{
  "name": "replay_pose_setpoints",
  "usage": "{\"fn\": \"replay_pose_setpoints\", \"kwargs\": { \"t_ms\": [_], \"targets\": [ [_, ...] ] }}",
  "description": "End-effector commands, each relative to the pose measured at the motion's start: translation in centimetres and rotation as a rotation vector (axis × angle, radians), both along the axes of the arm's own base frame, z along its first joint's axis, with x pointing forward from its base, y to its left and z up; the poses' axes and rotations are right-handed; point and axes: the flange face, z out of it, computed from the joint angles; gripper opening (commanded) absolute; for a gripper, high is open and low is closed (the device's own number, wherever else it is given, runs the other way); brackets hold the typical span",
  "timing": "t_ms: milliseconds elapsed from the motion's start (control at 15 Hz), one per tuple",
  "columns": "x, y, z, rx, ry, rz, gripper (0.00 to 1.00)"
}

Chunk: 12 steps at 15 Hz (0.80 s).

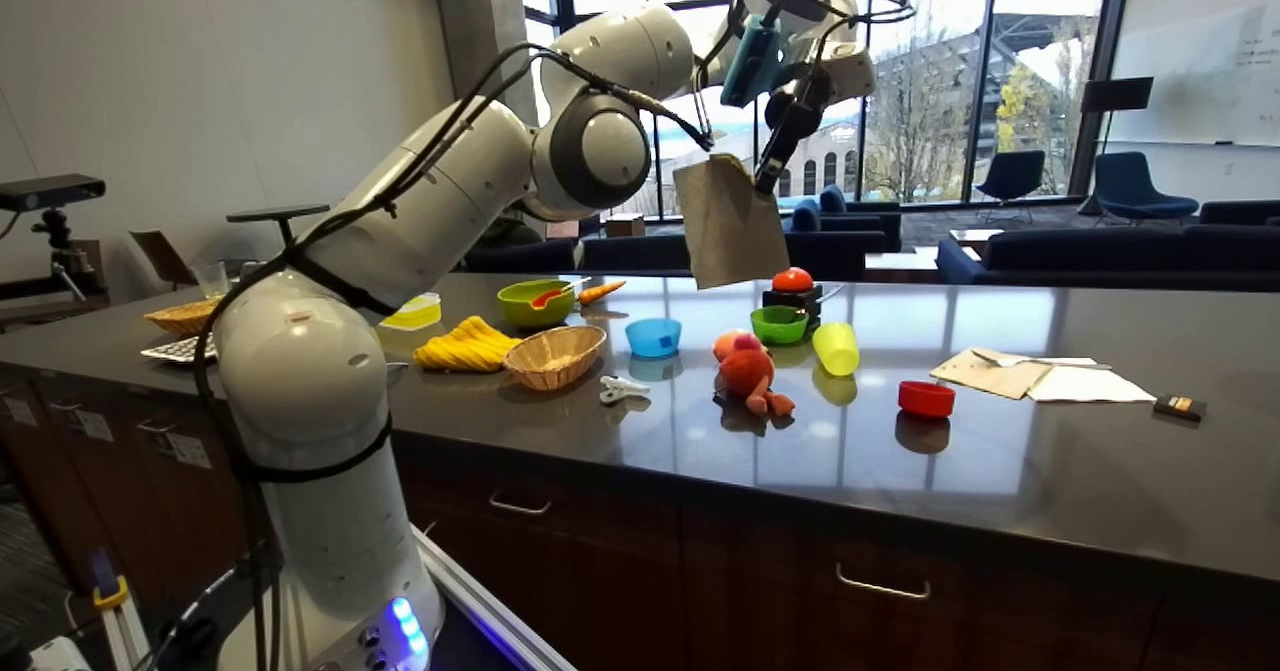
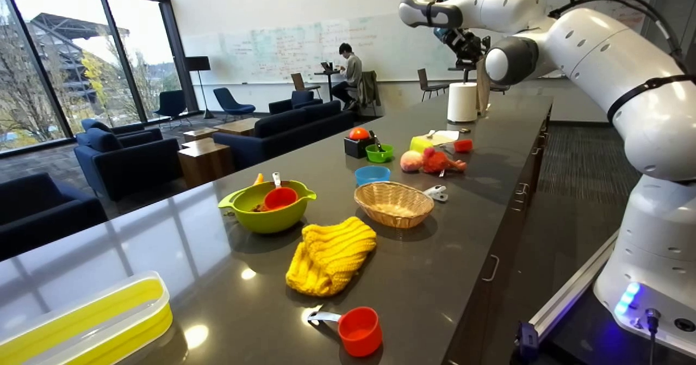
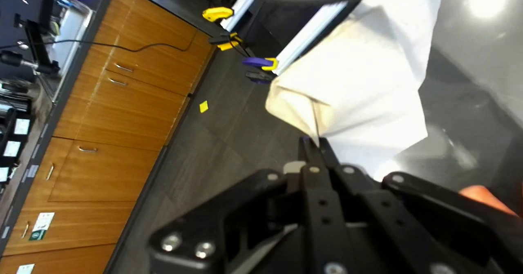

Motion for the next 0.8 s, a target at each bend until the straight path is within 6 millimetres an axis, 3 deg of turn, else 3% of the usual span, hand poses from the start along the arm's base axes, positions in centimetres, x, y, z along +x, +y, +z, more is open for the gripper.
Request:
{"fn": "replay_pose_setpoints", "kwargs": {
  "t_ms": [0, 333, 733],
  "targets": [
    [0.4, 3.0, 4.4, -0.012, -0.191, 0.012, 0.0],
    [1.1, 8.0, 9.1, 0.103, -0.409, 0.132, 0.0],
    [1.0, 12.9, 11.2, 0.355, -0.472, 0.354, 0.0]
  ]
}}
